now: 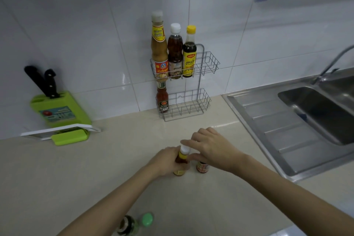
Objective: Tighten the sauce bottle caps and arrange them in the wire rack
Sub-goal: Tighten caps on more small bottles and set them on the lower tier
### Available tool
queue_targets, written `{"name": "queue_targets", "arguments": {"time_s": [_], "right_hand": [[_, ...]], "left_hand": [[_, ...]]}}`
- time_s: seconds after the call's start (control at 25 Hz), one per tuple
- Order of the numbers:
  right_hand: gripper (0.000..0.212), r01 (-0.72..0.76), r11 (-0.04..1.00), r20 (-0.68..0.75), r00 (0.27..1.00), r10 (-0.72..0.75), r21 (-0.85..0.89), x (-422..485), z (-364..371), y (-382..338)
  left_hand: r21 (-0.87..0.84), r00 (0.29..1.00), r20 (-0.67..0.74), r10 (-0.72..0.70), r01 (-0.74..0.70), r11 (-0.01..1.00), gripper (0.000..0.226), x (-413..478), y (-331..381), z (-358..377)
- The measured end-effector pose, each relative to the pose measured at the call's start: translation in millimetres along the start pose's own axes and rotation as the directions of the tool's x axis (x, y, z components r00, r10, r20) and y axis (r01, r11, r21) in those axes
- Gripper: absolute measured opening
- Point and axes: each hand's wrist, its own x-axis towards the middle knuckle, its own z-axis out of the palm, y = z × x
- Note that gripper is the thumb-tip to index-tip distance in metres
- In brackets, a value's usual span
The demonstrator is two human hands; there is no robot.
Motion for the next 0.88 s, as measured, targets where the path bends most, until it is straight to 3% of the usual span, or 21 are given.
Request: {"name": "queue_targets", "arguments": {"time_s": [0.12,0.32,0.44,0.6,0.68,0.8,0.88], "right_hand": [[0.034,0.14,0.987,0.004,0.99,-0.14,-0.078,19.2,-12.1,6.7],[0.037,0.327,0.923,0.166,0.94,-0.297,-0.203,47.3,-54.8,36.3],[0.042,0.284,0.95,0.199,0.946,-0.255,-0.133,56.8,-62.8,34.8],[0.061,-0.004,0.987,0.27,0.962,0.048,-0.158,69.4,-63.8,21.2],[0.067,-0.068,0.979,0.304,0.944,0.126,-0.193,75.4,-66.1,16.7],[0.061,0.011,0.994,0.228,0.974,0.014,-0.109,79.0,-74.6,19.7],[0.062,0.099,0.987,0.247,0.967,-0.066,-0.124,82.0,-81.6,27.5]], "left_hand": [[0.043,1.0,-0.027,0.011,-0.01,0.999,0.027,-1.6,9.9,-16.9],[0.064,0.997,-0.07,0.037,-0.033,0.997,0.031,-6.4,26.2,-34.8],[0.024,0.988,-0.153,0.03,-0.026,0.999,0.033,-6.3,31.6,-39.5],[0.095,0.965,-0.264,-0.004,0.03,0.995,0.042,0.9,28.8,-41.7],[0.076,0.968,-0.25,-0.021,0.041,0.996,0.044,3.4,26.5,-43.4],[-0.133,0.976,-0.218,-0.024,-0.006,0.991,0.044,1.2,26.5,-51.2],[-0.161,0.978,-0.207,0.004,-0.038,0.986,0.046,1.9,27.8,-57.8]]}}
